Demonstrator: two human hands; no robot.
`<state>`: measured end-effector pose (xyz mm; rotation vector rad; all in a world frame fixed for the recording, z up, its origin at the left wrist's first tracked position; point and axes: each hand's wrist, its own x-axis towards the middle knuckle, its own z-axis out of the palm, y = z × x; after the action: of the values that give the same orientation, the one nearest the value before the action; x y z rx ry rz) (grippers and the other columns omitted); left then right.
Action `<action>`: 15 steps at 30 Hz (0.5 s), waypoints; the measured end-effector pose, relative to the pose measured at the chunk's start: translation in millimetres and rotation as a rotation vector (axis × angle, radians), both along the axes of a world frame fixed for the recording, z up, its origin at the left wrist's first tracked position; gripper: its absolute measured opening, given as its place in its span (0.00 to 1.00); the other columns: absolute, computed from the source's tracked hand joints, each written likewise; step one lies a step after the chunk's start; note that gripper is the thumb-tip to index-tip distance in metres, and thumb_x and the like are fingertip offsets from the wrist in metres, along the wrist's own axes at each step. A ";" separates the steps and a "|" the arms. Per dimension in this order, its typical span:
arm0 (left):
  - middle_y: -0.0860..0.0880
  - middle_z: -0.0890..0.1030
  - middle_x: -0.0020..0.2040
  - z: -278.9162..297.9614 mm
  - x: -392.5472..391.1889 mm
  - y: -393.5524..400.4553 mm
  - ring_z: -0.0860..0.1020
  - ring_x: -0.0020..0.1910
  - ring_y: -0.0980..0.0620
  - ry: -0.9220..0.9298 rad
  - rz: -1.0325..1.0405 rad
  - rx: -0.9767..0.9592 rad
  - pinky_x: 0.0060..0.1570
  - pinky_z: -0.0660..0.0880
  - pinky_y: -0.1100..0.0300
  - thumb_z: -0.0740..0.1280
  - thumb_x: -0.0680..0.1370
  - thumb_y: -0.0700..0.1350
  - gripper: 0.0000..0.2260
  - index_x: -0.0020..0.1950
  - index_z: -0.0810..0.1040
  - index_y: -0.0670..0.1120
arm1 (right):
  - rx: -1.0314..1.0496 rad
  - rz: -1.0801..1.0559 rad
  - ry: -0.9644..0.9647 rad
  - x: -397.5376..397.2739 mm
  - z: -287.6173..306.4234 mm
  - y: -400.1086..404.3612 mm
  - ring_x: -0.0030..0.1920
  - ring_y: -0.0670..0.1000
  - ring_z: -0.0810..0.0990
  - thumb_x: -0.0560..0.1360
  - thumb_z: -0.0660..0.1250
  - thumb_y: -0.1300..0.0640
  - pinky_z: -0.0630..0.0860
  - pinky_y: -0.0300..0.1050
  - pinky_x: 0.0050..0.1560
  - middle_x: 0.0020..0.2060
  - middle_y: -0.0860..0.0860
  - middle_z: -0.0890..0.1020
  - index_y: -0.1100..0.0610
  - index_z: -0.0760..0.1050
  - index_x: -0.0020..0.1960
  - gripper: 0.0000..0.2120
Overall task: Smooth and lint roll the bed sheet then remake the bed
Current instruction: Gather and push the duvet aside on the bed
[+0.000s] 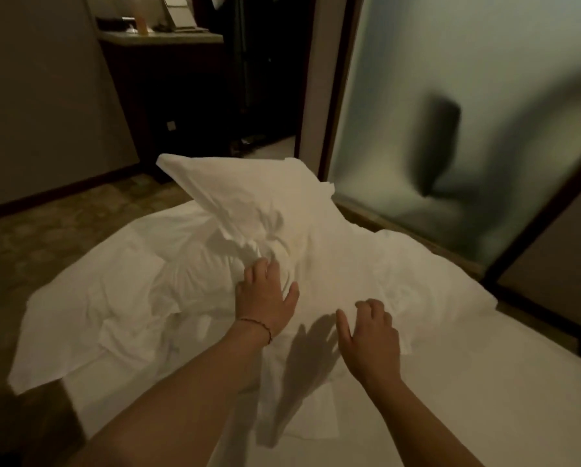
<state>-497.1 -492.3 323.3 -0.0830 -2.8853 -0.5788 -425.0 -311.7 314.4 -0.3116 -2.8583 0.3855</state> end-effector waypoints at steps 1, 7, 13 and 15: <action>0.46 0.65 0.74 4.5 -17.3 1.7 0.62 0.72 0.43 0.003 -0.016 -0.029 0.65 0.67 0.47 0.59 0.80 0.61 0.27 0.74 0.66 0.47 | 0.011 0.012 -0.019 -18.1 4.5 -1.1 0.61 0.56 0.73 0.80 0.53 0.40 0.74 0.52 0.58 0.64 0.54 0.72 0.56 0.71 0.65 0.24; 0.53 0.41 0.81 -16.5 -133.6 9.7 0.41 0.78 0.36 -0.205 0.004 0.020 0.75 0.51 0.36 0.50 0.75 0.75 0.35 0.78 0.43 0.65 | -0.133 -0.050 -0.180 -139.4 -23.3 -21.5 0.76 0.59 0.53 0.79 0.47 0.33 0.57 0.62 0.72 0.77 0.54 0.53 0.53 0.53 0.76 0.33; 0.43 0.68 0.64 -79.6 -181.7 19.8 0.69 0.59 0.38 -0.027 0.100 -0.059 0.54 0.72 0.41 0.52 0.76 0.73 0.31 0.70 0.63 0.55 | -0.119 -0.193 -0.123 -205.6 -94.3 -34.2 0.71 0.59 0.60 0.79 0.43 0.34 0.56 0.67 0.68 0.69 0.57 0.65 0.54 0.59 0.72 0.32; 0.42 0.73 0.54 -97.3 -191.9 18.5 0.73 0.49 0.39 0.046 0.069 -0.051 0.44 0.75 0.45 0.54 0.76 0.72 0.29 0.61 0.69 0.49 | -0.126 -0.213 -0.060 -215.6 -108.8 -34.4 0.61 0.60 0.68 0.78 0.49 0.36 0.63 0.64 0.61 0.59 0.58 0.72 0.57 0.67 0.65 0.28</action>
<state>-688.9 -473.8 226.0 -0.0045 -2.8457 -0.4845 -640.6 -346.1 205.6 -0.6546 -2.8256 0.5217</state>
